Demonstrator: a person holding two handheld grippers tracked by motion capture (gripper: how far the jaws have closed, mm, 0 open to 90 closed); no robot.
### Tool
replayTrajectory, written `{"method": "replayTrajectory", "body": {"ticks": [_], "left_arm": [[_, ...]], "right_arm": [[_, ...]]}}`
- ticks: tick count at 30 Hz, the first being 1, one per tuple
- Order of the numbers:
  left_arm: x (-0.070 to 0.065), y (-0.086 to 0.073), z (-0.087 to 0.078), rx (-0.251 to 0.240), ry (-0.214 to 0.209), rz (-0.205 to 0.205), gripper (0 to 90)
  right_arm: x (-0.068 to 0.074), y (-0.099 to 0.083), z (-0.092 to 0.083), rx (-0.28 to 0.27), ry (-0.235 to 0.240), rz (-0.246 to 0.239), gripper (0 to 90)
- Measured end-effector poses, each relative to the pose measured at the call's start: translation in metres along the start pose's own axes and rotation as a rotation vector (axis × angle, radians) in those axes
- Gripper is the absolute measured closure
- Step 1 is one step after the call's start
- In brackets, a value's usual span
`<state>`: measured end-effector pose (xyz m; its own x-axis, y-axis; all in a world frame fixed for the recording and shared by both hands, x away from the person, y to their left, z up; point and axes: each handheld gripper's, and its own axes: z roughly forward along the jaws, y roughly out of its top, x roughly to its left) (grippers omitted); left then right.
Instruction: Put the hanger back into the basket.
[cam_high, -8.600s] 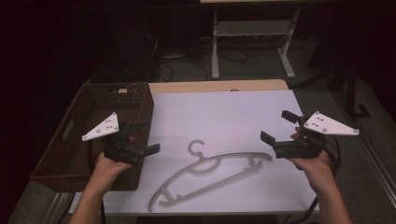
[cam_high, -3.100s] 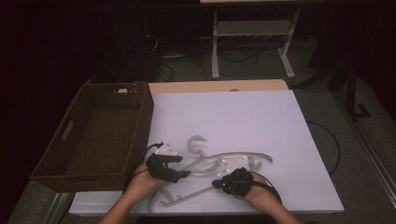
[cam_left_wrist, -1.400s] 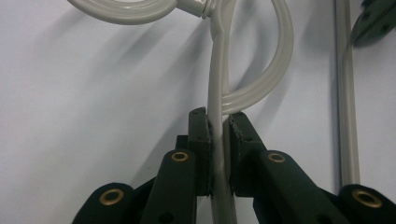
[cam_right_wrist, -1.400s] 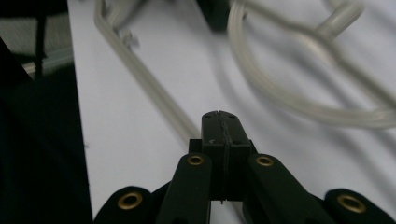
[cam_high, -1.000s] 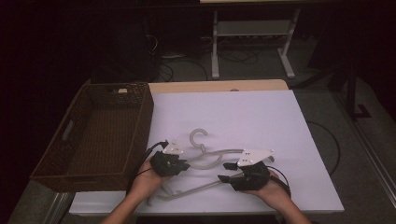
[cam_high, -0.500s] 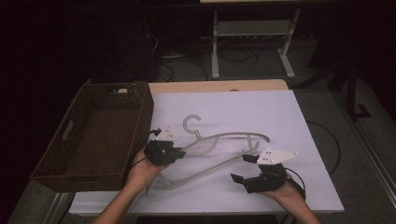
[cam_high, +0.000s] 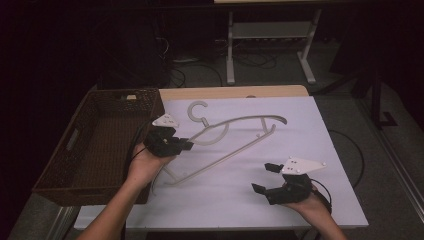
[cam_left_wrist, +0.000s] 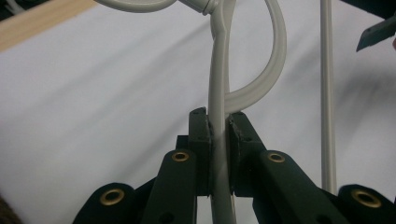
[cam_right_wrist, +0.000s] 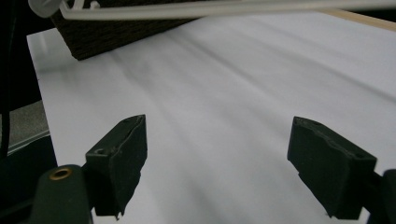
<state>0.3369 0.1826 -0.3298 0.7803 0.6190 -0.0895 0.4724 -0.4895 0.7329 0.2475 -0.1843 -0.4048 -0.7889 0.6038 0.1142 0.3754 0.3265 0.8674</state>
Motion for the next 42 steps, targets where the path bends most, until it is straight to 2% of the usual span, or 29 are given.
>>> {"method": "replayTrajectory", "body": {"ticks": [6, 11, 14, 18, 22, 23, 31, 33, 38, 42], "left_arm": [[0.013, 0.012, -0.02, -0.014, 0.019, -0.003, 81.9], [0.021, 0.016, -0.032, -0.016, 0.018, -0.006, 81.9], [0.028, 0.019, -0.043, -0.016, 0.035, -0.01, 81.9], [0.039, 0.02, -0.058, -0.028, 0.061, -0.022, 81.9], [0.054, 0.017, -0.078, -0.039, 0.091, -0.039, 81.9], [0.054, 0.017, -0.078, -0.039, 0.091, -0.039, 81.9], [0.077, 0.004, -0.107, -0.053, 0.154, -0.077, 81.9], [0.087, -0.004, -0.116, -0.057, 0.175, -0.1, 81.9], [0.099, -0.015, -0.128, -0.059, 0.205, -0.122, 81.9], [0.113, -0.029, -0.141, -0.065, 0.249, -0.137, 81.9]], "right_arm": [[-0.002, -0.001, 0.0, -0.006, -0.01, 0.01, 17.2], [-0.004, -0.002, 0.0, -0.01, -0.014, 0.02, 16.0], [-0.004, -0.002, 0.0, -0.008, -0.014, 0.019, 14.2], [-0.006, -0.002, 0.0, -0.018, -0.047, 0.033, 11.6], [-0.006, -0.002, 0.0, -0.023, -0.049, 0.031, 12.0], [-0.006, -0.002, 0.0, -0.021, -0.047, 0.032, 12.1], [-0.005, -0.002, 0.002, -0.014, -0.05, 0.034, 12.7], [-0.007, -0.003, 0.001, -0.019, -0.055, 0.03, 12.9], [-0.007, -0.003, 0.002, -0.021, -0.058, 0.03, 13.1], [-0.006, -0.003, 0.003, -0.018, -0.056, 0.031, 13.2]]}}
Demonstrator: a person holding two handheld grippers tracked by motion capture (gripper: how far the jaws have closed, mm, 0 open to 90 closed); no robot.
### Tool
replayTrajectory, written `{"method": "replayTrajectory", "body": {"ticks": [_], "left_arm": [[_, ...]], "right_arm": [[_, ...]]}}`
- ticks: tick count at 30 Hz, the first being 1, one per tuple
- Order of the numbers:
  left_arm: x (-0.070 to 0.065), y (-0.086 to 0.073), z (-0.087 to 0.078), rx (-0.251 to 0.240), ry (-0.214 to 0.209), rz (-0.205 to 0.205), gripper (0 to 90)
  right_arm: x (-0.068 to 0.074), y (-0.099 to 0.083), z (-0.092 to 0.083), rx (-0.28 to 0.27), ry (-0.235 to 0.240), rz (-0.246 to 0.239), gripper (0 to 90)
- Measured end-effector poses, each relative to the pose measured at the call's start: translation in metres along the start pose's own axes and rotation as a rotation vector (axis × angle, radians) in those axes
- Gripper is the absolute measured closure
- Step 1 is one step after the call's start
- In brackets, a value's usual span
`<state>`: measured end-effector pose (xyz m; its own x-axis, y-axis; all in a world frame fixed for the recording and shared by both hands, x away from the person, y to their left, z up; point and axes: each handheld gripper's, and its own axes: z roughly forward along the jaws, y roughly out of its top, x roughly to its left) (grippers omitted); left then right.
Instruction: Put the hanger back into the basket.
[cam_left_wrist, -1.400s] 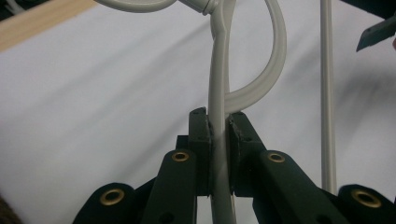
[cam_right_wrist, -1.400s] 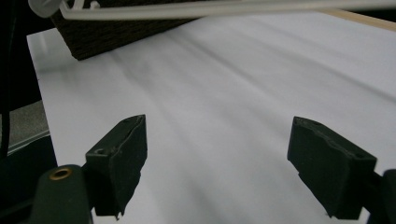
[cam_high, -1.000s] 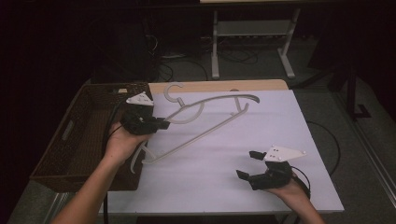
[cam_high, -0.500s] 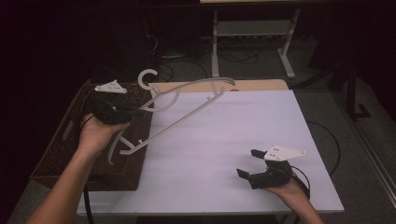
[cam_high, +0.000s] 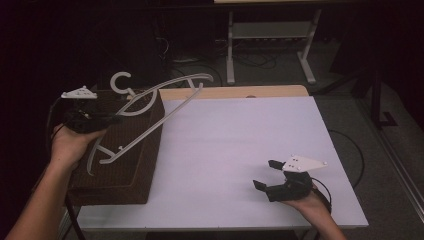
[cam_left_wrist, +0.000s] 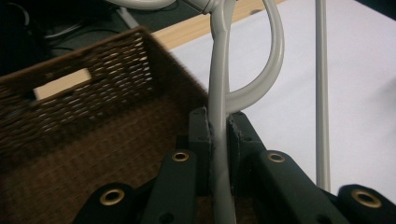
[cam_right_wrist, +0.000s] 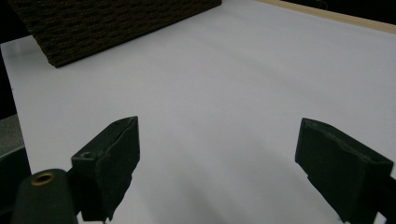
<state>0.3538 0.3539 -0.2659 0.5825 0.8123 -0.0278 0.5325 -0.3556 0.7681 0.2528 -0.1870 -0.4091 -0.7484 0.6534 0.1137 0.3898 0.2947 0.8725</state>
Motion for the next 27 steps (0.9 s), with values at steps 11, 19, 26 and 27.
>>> {"method": "replayTrajectory", "body": {"ticks": [11, 19, 26, 27], "left_arm": [[0.033, -0.025, -0.014, 0.015, 0.086, -0.039, 81.9], [0.056, -0.044, -0.027, 0.042, 0.159, -0.068, 81.9], [0.072, -0.059, -0.035, 0.071, 0.214, -0.088, 81.9], [0.076, -0.063, -0.036, 0.08, 0.227, -0.095, 81.9]], "right_arm": [[0.0, 0.0, 0.001, 0.005, -0.003, 0.003, 13.5], [-0.001, -0.001, 0.001, 0.004, -0.009, 0.004, 13.5], [0.0, -0.001, 0.002, 0.006, -0.009, 0.002, 13.5], [0.0, -0.001, 0.002, 0.007, -0.008, 0.004, 13.5]]}}
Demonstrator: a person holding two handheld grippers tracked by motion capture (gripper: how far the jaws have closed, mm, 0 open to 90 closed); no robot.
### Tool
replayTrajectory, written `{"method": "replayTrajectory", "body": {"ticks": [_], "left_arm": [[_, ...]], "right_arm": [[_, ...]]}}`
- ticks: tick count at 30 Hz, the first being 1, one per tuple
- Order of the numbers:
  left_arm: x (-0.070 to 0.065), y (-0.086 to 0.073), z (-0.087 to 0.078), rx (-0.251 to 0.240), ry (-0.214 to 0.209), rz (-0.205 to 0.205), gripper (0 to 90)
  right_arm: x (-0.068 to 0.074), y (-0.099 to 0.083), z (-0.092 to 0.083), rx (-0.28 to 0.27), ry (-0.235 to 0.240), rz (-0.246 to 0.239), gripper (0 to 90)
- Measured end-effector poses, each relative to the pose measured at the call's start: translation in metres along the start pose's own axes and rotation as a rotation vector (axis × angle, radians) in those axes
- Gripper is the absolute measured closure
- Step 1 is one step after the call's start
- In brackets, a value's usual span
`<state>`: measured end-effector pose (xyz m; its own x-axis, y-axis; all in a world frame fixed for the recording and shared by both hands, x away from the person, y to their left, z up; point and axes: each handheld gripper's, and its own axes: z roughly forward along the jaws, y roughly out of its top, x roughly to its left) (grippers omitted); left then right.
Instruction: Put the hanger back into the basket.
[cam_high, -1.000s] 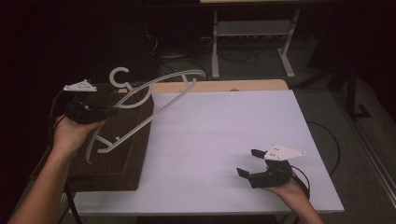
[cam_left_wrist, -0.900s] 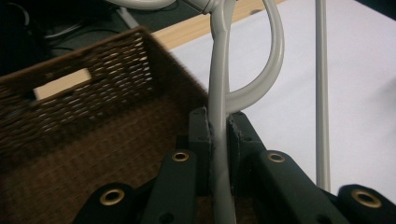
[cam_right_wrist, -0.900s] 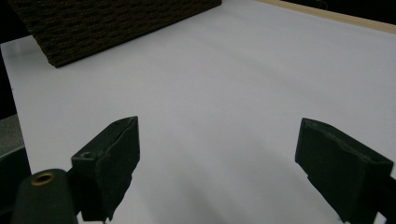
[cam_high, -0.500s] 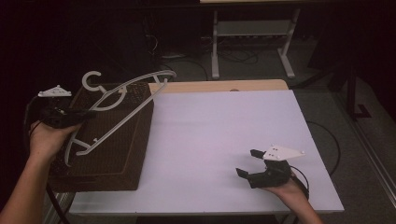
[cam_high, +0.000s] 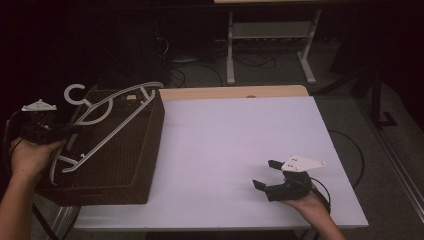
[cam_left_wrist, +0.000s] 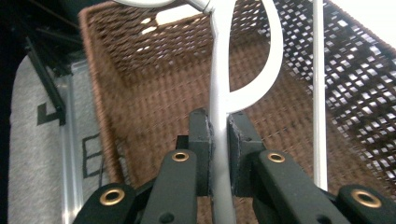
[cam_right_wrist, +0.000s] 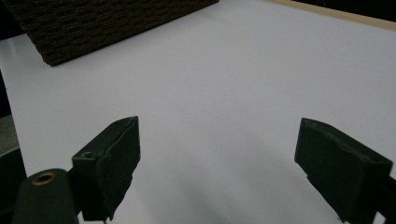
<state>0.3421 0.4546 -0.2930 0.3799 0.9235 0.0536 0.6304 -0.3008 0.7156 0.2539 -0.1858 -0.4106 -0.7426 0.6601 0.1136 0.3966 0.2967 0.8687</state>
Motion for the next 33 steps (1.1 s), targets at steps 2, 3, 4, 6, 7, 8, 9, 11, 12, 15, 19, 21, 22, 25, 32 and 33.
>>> {"method": "replayTrajectory", "body": {"ticks": [2, 3, 4, 6, 7, 8, 9, 11, 12, 15, 19, 21, 22, 25, 32, 33], "left_arm": [[0.002, -0.002, 0.0, 0.004, 0.006, -0.001, 81.9], [0.004, -0.004, 0.0, 0.007, 0.009, -0.004, 81.9], [0.005, -0.005, 0.0, 0.011, 0.014, -0.003, 81.9], [0.01, -0.01, -0.001, 0.021, 0.029, -0.016, 81.9], [0.01, -0.01, -0.001, 0.021, 0.029, -0.016, 81.9], [0.012, -0.011, -0.001, 0.016, 0.03, -0.026, 81.9], [0.015, -0.012, -0.001, 0.012, 0.026, -0.036, 81.9], [0.015, -0.012, -0.001, 0.015, 0.028, -0.033, 81.9], [0.015, -0.012, 0.0, 0.018, 0.033, -0.031, 81.9], [0.015, -0.014, 0.006, 0.048, 0.034, -0.021, 81.9], [0.014, -0.014, 0.012, 0.061, 0.029, -0.017, 81.8], [0.014, -0.015, 0.016, 0.075, 0.025, -0.017, 81.8], [0.014, -0.015, 0.016, 0.075, 0.025, -0.017, 81.8], [0.015, -0.016, 0.019, 0.088, 0.023, -0.015, 81.8], [0.016, -0.02, 0.022, 0.08, 0.007, -0.025, 79.2], [0.018, -0.022, 0.021, 0.051, -0.01, -0.045, 75.7]], "right_arm": [[0.0, 0.0, 0.0, 0.001, 0.001, -0.001, 13.6], [0.0, 0.0, 0.0, 0.001, 0.0, -0.002, 13.6], [0.0, 0.0, 0.0, 0.001, 0.0, -0.002, 13.6], [0.0, 0.0, 0.0, 0.001, -0.001, 0.0, 13.6], [0.0, 0.0, 0.0, 0.001, -0.001, 0.0, 13.6], [0.0, 0.0, 0.0, 0.002, -0.003, 0.0, 13.6], [0.0, 0.0, 0.0, 0.003, -0.004, 0.003, 13.6], [0.0, 0.0, 0.0, 0.003, -0.004, 0.004, 13.6], [0.0, 0.0, 0.0, 0.003, -0.005, 0.004, 13.6], [0.0, 0.0, 0.0, 0.002, -0.004, 0.003, 13.6], [0.0, 0.0, 0.0, 0.001, -0.004, 0.0, 13.6], [0.0, 0.0, 0.0, 0.003, -0.006, 0.002, 13.6], [0.0, 0.0, 0.0, 0.003, -0.006, 0.002, 13.6], [0.0, 0.0, -0.001, 0.0, -0.006, 0.001, 13.6], [-0.001, 0.0, -0.001, 0.0, -0.008, 0.002, 13.6], [0.0, 0.0, -0.001, -0.001, -0.008, 0.002, 13.6]]}}
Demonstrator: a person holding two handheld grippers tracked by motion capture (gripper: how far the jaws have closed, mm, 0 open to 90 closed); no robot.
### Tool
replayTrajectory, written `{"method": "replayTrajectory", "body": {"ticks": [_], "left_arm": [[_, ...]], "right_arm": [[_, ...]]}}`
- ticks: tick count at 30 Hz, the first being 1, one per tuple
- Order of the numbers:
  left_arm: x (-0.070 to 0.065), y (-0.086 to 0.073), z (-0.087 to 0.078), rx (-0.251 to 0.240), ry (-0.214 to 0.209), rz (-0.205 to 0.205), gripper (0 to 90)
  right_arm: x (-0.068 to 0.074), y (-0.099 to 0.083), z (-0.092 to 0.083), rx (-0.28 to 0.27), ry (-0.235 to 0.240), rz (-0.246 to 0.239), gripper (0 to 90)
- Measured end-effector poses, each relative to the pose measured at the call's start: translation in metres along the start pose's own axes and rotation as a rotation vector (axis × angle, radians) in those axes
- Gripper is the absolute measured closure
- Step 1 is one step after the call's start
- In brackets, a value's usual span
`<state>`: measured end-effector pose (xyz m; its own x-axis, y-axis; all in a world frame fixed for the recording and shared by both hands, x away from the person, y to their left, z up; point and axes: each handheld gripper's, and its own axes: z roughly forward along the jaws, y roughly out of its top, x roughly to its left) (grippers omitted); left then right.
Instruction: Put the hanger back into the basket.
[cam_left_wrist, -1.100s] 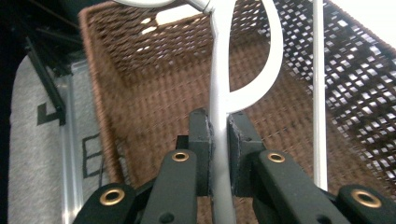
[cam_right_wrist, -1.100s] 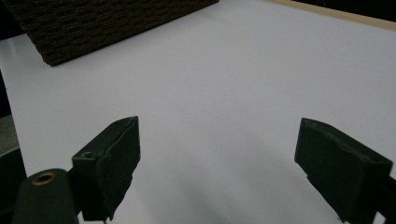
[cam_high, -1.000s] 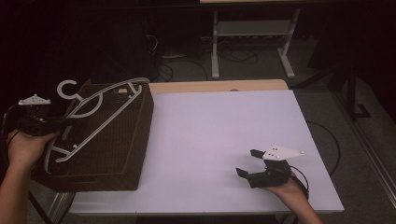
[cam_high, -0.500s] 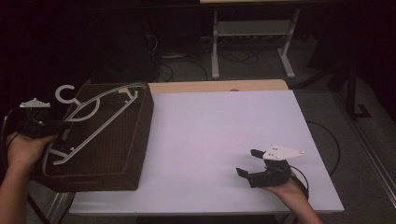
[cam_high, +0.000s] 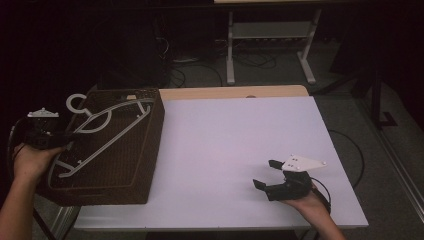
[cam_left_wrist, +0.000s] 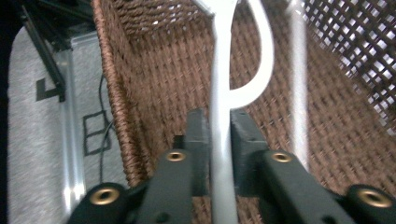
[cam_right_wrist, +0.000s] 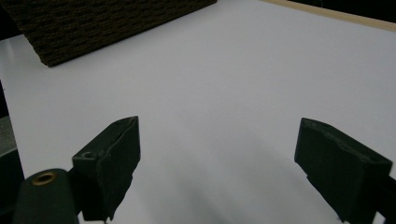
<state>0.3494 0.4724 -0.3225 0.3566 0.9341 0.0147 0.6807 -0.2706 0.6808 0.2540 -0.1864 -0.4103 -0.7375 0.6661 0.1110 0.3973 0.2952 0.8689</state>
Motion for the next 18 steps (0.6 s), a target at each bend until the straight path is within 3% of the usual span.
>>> {"method": "replayTrajectory", "body": {"ticks": [7, 10, 14, 18], "left_arm": [[0.001, 0.001, -0.006, -0.058, -0.03, -0.033, 63.5], [-0.002, 0.003, -0.008, -0.082, -0.063, -0.051, 51.9], [-0.009, 0.004, -0.011, -0.144, -0.101, -0.088, 42.3], [-0.02, 0.006, -0.013, -0.198, -0.14, -0.098, 35.3]], "right_arm": [[0.0, 0.0, 0.0, -0.003, 0.0, 0.0, 13.6], [0.0, 0.0, 0.0, -0.003, 0.0, 0.0, 13.6], [0.0, 0.001, -0.001, -0.004, -0.004, 0.007, 13.6], [0.0, 0.002, -0.001, -0.011, -0.003, 0.001, 13.5]]}}
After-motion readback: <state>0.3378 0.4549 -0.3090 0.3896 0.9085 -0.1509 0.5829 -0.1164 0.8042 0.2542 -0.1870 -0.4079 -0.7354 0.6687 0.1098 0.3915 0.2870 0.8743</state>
